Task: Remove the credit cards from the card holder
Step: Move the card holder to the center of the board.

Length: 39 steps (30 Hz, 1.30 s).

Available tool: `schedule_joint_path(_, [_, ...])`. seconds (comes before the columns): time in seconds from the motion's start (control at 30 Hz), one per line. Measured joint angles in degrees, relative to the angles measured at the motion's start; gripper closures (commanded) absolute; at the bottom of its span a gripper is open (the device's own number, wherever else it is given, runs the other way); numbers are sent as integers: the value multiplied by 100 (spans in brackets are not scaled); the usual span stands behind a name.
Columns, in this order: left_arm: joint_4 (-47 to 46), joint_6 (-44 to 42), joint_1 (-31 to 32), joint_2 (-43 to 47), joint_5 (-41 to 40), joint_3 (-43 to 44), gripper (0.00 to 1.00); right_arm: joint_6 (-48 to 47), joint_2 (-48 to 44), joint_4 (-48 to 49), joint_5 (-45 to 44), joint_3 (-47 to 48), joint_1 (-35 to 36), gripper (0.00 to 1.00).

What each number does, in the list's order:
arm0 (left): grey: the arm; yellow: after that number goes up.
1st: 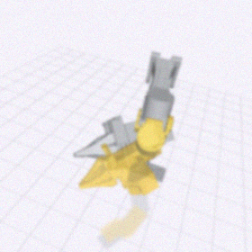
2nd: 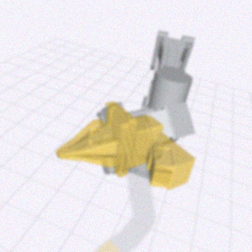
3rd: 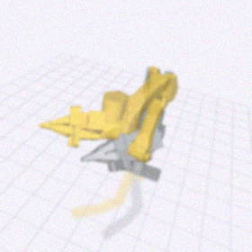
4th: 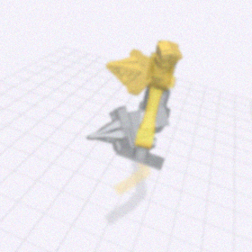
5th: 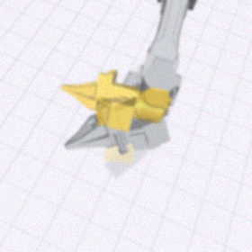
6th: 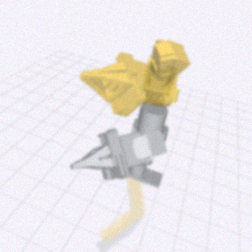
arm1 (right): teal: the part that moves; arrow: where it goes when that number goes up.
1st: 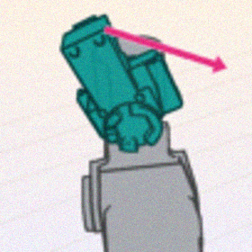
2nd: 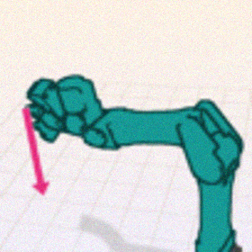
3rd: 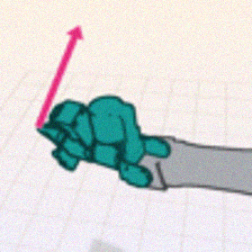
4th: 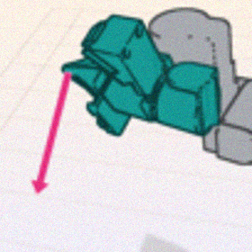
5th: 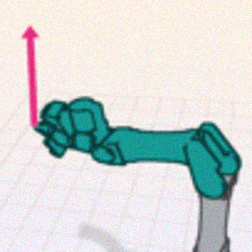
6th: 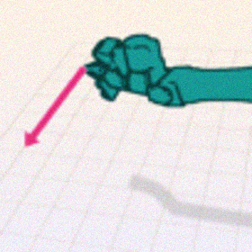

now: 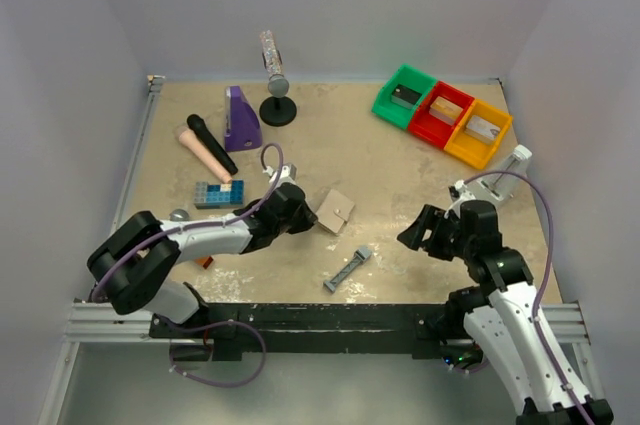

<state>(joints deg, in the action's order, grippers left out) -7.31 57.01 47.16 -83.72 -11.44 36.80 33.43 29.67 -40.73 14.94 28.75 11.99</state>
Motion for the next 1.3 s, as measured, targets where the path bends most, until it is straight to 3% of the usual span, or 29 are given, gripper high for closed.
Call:
schedule_joint_path(0.17, [348, 302, 2, -262, -101, 4, 59, -50, 326, 236, 229, -17, 79, 26])
schedule_joint_path(0.23, [498, 374, 2, -275, -107, -4, 48, -61, 461, 330, 299, -17, 138, 26])
schedule_joint_path(0.3, [584, 404, 2, -227, -125, -13, 47, -74, 590, 420, 385, -17, 201, 25])
schedule_joint_path(0.47, [951, 205, 2, 400, -136, -17, 46, -173, 1010, 636, 542, 7, 385, 25])
schedule_joint_path(0.63, [992, -138, -164, 938, -96, -2, 64, -278, 1902, 901, 555, 354, 616, 29])
schedule_joint_path(0.87, [999, -686, -977, -210, 575, 614, 65, -212, 3047, 1493, 553, 938, 811, 29])
schedule_joint_path(1.3, [994, -968, -1027, -935, 1003, 872, 75, -50, 5357, 2074, 378, 1961, 1137, 64])
